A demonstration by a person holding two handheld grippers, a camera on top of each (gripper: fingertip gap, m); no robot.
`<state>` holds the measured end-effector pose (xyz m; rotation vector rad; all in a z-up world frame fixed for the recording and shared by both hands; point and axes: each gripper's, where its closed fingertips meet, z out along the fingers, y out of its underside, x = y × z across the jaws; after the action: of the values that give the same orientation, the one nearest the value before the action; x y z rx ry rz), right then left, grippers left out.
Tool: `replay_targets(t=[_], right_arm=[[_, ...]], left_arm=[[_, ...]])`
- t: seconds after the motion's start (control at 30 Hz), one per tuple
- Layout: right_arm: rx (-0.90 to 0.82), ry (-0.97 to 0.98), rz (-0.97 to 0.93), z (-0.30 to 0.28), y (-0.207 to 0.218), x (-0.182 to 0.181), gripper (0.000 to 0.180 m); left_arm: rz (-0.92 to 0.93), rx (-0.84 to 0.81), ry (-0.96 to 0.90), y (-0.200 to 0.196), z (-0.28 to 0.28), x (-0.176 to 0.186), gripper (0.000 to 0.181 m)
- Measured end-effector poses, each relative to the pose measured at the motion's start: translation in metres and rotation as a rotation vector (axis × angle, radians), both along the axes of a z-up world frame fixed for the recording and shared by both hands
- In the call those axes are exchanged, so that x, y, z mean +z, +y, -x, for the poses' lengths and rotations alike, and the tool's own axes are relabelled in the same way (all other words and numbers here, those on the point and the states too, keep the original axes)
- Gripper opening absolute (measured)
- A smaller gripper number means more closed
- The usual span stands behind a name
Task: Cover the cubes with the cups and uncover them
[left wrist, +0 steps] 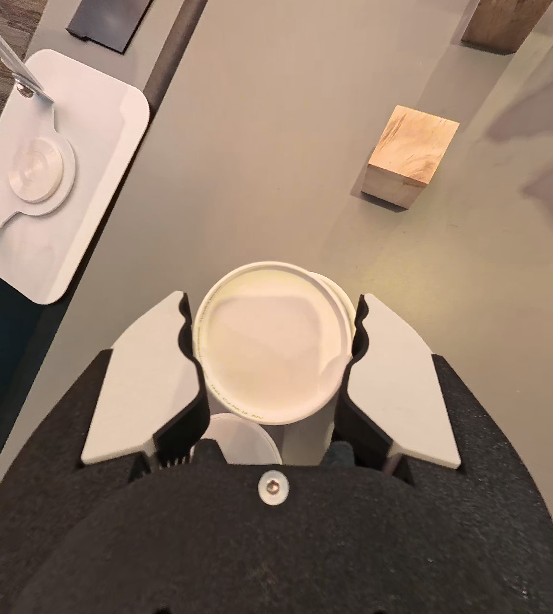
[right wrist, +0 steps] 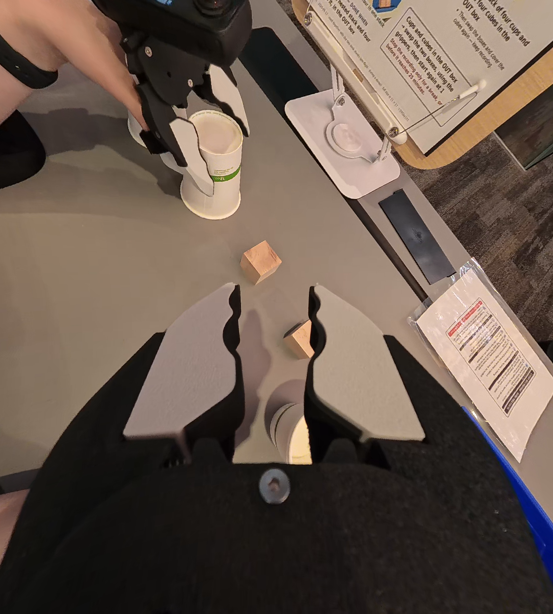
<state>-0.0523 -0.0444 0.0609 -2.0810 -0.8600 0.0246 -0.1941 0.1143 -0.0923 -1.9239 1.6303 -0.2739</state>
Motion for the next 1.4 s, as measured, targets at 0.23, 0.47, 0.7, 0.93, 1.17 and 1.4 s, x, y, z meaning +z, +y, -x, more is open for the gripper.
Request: replay_targets(t=[0.23,0.47,0.7,0.93,1.17,1.4], right_arm=[[0.008,-0.014,0.011,0.0,-0.002,-0.003,0.038],[0.016,-0.042,0.042,0.0,-0.002,-0.011,0.038],[0.017,-0.049,0.058,0.001,0.001,-0.015,0.038],[0.046,-0.008,0.064,0.015,0.013,-0.016,0.037],[0.103,0.307,0.031,0.063,0.061,-0.005,0.039],[0.23,0.823,0.148,0.121,0.099,-0.01,0.04]], left_arm=[[0.007,0.012,0.002,0.0,-0.001,0.0,0.093],[0.02,0.002,-0.027,-0.004,-0.003,0.008,0.093],[-0.017,-0.007,-0.075,-0.005,-0.001,0.027,0.093],[-0.034,-0.021,-0.244,-0.014,-0.004,0.071,0.093],[-0.147,-0.016,-0.465,-0.024,0.011,0.143,0.093],[-0.253,-0.015,-0.595,-0.042,0.037,0.197,0.093]])
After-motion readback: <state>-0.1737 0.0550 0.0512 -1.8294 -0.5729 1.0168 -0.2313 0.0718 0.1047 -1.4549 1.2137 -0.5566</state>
